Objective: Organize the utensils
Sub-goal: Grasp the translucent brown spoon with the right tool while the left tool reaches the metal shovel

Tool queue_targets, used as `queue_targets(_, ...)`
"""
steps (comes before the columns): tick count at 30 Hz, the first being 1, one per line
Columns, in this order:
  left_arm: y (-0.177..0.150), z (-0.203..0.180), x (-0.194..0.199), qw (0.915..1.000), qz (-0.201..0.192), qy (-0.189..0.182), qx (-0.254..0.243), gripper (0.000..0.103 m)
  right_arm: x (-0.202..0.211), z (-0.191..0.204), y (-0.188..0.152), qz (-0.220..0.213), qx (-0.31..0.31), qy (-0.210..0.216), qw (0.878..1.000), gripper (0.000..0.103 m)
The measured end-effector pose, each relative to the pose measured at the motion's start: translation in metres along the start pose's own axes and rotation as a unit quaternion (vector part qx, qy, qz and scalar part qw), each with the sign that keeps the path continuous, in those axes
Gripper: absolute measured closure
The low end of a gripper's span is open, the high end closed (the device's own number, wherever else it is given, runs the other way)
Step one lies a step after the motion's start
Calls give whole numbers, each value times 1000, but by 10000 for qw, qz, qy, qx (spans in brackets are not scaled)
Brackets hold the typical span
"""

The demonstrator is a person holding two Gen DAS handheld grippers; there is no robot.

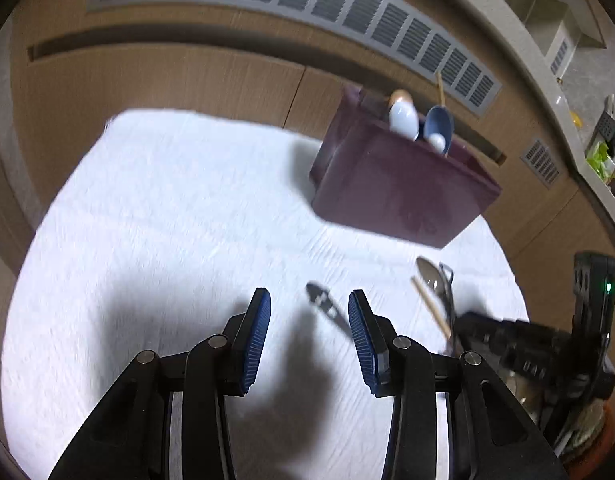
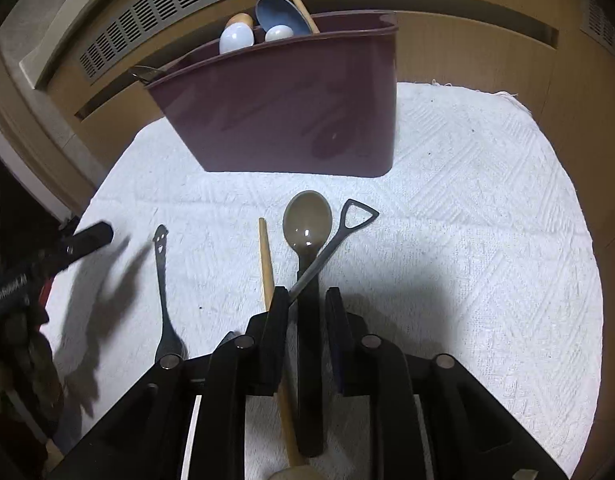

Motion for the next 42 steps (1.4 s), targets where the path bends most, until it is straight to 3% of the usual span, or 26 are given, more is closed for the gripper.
queue_targets(6, -10, 3, 1, 9999, 98, -102, 56, 62, 2, 4, -4, -49, 97, -209, 9997, 83)
queue_targets(14, -9, 2, -2, 9996, 112, -227, 139, 62, -2, 4, -5, -9, 194, -174, 9997, 83)
queue_targets(18, -13, 1, 1, 9996, 127, -215, 128, 62, -13, 24, 5, -201, 680, -602, 9957, 83)
queue_targets(22, -13, 3, 5, 9996, 129, -182, 159, 62, -16, 31, 10, -244, 881, -715, 9932, 92)
queue_targets(31, -17, -27, -13, 9978, 404, -430, -294, 62, 19, -12, -10, -223, 394, -533, 9975, 92)
queue_targets(35, -21, -65, -27, 9909, 688, -758, -871, 62, 26, -24, -19, -255, 312, -636, 9972, 92)
queue_targets(38, -31, -98, -42, 9772, 1120, -1001, -1502, 62, 25, -32, -24, -238, 178, -613, 9977, 92)
queue_targets(40, -39, -118, -51, 9678, 1287, -1041, -1898, 62, 26, -37, -28, -249, 113, -572, 9980, 92)
queue_targets(42, -42, -130, -58, 9637, 1313, -937, -2128, 62, 27, -40, -30, -212, 59, -524, 9984, 92)
Point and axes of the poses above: each gripper's, at about its wrist camera, not at the fingertips, and x roughly against the way its jaws point, z to its left, y to its top, the point moved 2 cm from there along -x, roughly the way its jaws point, and after that the axes turned 7 degrees about -y, right-handed, at the moved point
